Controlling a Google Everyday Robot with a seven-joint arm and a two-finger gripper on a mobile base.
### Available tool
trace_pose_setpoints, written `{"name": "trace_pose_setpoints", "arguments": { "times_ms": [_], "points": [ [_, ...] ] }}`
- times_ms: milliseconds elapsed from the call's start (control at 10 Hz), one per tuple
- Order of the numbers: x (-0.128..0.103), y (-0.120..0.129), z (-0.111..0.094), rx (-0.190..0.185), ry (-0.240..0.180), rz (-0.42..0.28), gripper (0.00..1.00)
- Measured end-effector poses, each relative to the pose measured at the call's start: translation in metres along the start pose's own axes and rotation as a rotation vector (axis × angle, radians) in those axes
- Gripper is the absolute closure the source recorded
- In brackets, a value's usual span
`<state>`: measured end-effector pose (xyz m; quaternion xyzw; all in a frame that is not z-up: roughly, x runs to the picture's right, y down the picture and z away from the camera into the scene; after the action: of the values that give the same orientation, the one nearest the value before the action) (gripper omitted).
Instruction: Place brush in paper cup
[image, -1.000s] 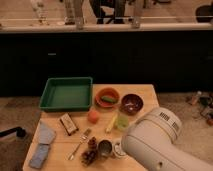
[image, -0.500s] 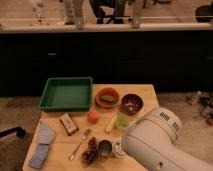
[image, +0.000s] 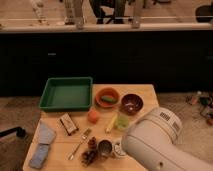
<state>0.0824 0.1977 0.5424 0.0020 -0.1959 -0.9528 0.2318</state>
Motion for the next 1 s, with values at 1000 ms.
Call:
{"name": "trace_pose_setpoints", "arguments": {
  "times_ms": [1000],
  "points": [
    [-0.0001, -0.0001, 0.0003, 0.001, 0.001, 0.0, 1.0]
  ]
}}
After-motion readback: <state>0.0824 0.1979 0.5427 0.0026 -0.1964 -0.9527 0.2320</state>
